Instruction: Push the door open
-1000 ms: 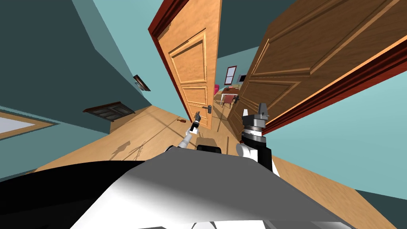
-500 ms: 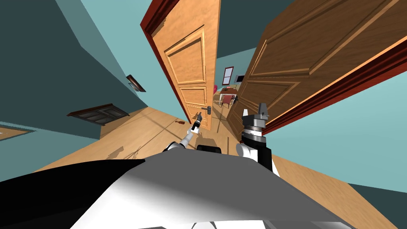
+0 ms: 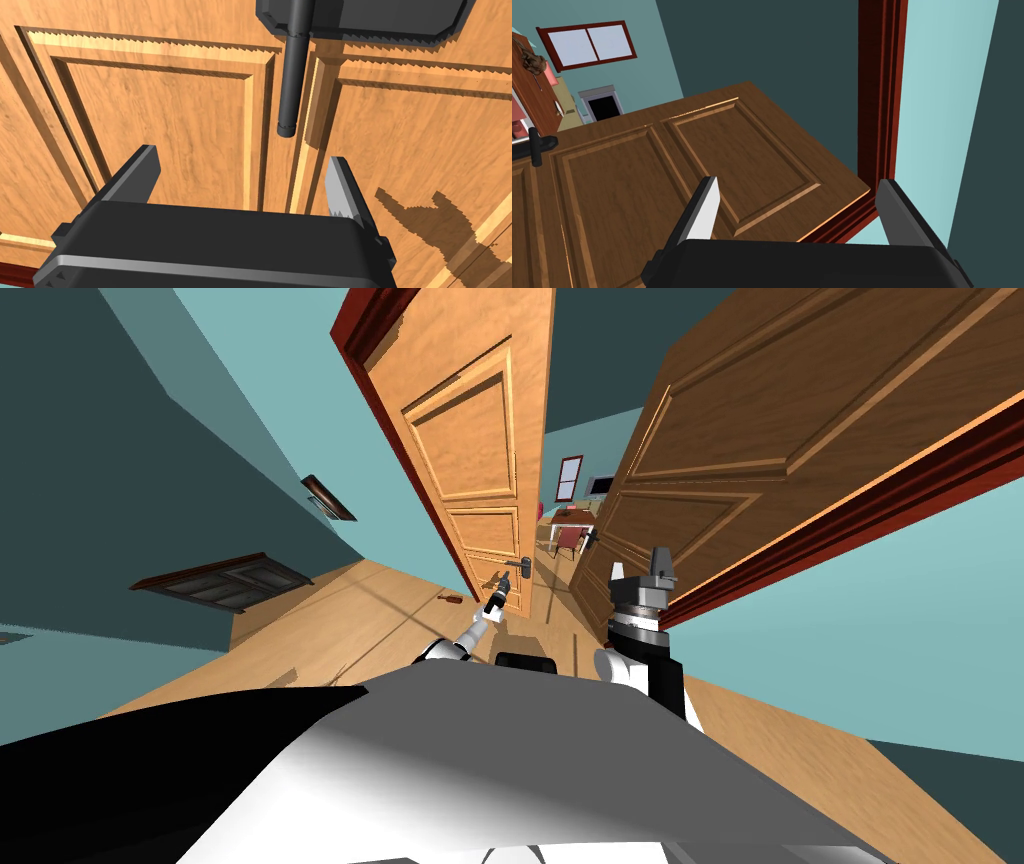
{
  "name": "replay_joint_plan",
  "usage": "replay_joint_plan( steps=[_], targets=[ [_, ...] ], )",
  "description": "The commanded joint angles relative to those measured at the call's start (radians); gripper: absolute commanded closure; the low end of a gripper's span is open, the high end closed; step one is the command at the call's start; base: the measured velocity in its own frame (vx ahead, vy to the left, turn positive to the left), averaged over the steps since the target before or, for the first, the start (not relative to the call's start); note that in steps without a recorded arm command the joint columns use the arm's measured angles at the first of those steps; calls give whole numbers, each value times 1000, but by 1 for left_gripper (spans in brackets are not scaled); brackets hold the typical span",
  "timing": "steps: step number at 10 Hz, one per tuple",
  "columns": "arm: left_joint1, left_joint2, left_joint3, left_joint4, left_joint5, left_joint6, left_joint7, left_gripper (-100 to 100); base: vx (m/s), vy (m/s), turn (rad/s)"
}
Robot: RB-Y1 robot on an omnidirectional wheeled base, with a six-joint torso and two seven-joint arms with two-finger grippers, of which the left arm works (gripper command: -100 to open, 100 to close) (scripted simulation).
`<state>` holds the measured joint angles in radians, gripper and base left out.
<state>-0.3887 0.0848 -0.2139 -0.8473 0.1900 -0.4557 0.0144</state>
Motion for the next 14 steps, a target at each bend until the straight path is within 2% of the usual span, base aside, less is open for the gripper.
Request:
replay_joint_plan(
  steps=[1,6,7,14],
  targets=[
    [-19,-2,-5,33,3,2,1,-100,48,28,-59],
    [-79,-9,-22,133,11,15,4,-100,64,44,-60],
    [-73,-9,-19,121,10,12,4,-100,33,22,-14],
    [-75,-3,-5,134,14,6,-1,-100,182,-41,-25]
  ],
)
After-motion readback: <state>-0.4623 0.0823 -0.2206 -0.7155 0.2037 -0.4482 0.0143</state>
